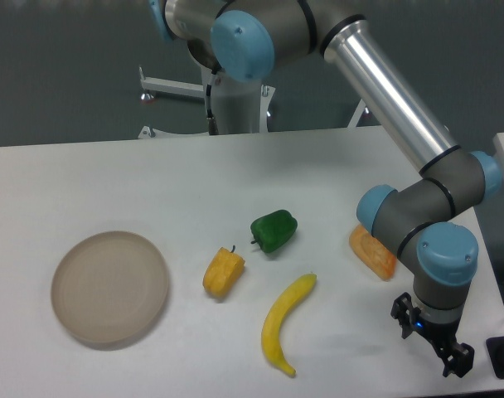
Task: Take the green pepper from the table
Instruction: 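Raise the gripper and move it toward the green bell pepper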
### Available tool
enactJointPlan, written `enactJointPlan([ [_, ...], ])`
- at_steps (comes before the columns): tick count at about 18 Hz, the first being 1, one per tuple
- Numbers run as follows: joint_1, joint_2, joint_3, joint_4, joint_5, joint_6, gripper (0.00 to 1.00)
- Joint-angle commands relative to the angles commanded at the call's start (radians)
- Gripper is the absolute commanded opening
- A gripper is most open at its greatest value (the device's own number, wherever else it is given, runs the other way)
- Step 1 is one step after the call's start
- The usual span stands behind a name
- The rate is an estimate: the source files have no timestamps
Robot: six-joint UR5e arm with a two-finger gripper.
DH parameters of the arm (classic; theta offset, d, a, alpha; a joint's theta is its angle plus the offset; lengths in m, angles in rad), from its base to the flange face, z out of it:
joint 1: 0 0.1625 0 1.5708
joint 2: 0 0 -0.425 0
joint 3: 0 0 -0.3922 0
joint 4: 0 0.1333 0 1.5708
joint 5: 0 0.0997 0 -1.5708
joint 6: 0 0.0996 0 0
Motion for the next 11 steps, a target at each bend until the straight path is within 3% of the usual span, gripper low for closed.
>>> enactJointPlan([
  [7, -0.014, 0.023, -0.029, -0.021, -0.015, -0.034, 1.00],
  [11, -0.014, 0.087, -0.107, -0.041, -0.072, -0.038, 1.00],
])
